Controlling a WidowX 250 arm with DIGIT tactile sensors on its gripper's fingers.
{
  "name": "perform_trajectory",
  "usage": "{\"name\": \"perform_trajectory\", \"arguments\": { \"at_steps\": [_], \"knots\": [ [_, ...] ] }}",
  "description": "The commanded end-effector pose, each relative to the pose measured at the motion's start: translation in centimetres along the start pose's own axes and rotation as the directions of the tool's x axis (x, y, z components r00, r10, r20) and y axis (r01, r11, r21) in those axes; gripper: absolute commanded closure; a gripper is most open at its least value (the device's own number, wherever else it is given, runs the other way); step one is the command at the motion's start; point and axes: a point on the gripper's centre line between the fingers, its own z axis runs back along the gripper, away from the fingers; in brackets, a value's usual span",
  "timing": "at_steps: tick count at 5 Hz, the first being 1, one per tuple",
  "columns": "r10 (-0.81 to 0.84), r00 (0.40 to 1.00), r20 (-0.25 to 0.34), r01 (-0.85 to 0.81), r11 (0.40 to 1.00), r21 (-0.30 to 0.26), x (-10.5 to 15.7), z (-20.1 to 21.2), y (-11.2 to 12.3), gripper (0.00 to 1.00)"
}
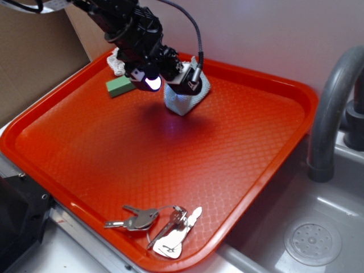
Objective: Grab the blue cloth.
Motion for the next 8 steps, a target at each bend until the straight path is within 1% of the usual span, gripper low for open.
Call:
{"name": "perform_trajectory", "arguments": {
  "at_steps": [1, 2, 3, 4, 5, 6, 7, 8],
  "knots": [
    [0.011, 0.999, 0.049, -0.010, 1.000, -0.005, 2.1, 1.1, 0.3, 0.00],
    [0.012, 1.000, 0.004, -0.012, 0.999, 0.051, 2.6, -2.8, -0.7, 1.00],
    [0.012, 1.000, 0.008, -0.013, 0.998, 0.062, 2.8, -3.1, -0.4, 1.00],
    [0.016, 1.000, 0.007, -0.017, 0.996, 0.090, 2.9, -3.6, -0.1, 1.00],
    [-0.085, 0.996, -0.020, 0.086, 0.994, 0.061, 3.0, 1.2, 0.0, 1.00],
    [-0.138, 0.985, -0.104, 0.138, 0.990, -0.012, 1.1, 7.3, 0.1, 1.00],
    [-0.108, 0.987, -0.123, 0.097, 0.991, -0.095, -0.7, 13.3, 0.5, 1.00],
    [-0.117, 0.985, -0.124, 0.102, 0.987, -0.123, -0.4, 18.4, 0.0, 1.00]
  ]
}}
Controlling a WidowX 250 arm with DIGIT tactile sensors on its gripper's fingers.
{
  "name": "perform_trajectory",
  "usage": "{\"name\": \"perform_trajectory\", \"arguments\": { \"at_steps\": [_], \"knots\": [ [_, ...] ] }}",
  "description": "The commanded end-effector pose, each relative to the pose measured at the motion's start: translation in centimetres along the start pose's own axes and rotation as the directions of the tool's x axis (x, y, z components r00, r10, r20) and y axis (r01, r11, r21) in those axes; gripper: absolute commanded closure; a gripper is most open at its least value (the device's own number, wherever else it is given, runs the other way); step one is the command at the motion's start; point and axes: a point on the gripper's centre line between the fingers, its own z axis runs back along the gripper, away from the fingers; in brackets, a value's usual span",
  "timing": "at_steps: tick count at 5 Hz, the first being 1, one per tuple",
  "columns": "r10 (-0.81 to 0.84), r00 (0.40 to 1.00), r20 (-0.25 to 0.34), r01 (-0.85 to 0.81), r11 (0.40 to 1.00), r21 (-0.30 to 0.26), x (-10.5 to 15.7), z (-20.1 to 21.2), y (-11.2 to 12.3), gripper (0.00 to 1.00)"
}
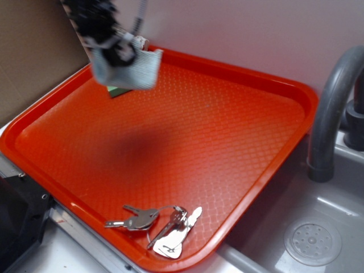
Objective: Grab the blue cloth.
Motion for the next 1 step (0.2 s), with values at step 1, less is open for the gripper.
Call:
{"name": "perform_trajectory", "arguments": {
  "at_steps": [1],
  "knots": [
    [0.006, 0.998, 0.068, -0.009, 0.999, 0.034, 2.40, 9.97, -1.58, 1.00]
  ]
}}
